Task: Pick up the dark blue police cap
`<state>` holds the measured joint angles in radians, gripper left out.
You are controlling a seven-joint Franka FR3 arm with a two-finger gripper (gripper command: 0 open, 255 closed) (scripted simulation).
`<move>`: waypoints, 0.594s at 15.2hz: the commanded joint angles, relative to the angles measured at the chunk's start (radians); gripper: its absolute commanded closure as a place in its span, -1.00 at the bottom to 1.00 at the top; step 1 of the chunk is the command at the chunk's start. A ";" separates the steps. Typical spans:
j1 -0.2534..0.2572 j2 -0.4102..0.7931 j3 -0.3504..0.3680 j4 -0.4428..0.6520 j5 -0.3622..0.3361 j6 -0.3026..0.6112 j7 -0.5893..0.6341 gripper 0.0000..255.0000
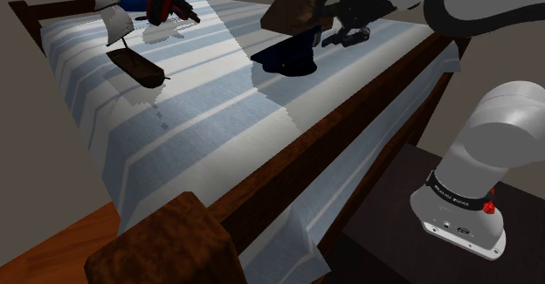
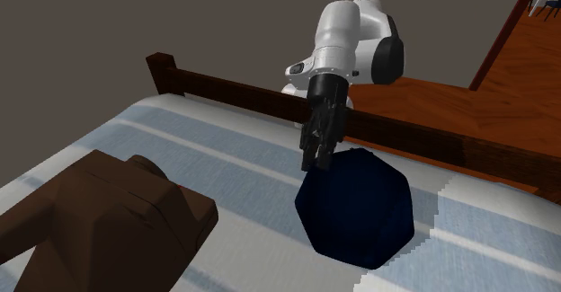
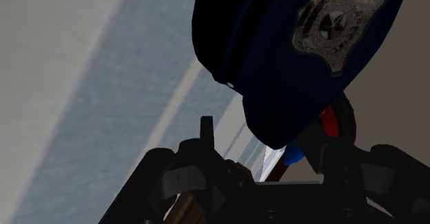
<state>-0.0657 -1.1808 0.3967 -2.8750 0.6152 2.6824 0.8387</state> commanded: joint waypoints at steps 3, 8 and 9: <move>0.001 0.005 0.004 -0.001 0.003 0.007 0.001 1.00; -0.003 0.012 0.003 0.010 0.000 0.004 0.002 1.00; 0.001 0.001 0.000 -0.002 0.000 0.003 0.000 1.00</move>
<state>-0.0677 -1.1829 0.3971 -2.8670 0.6151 2.6930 0.8424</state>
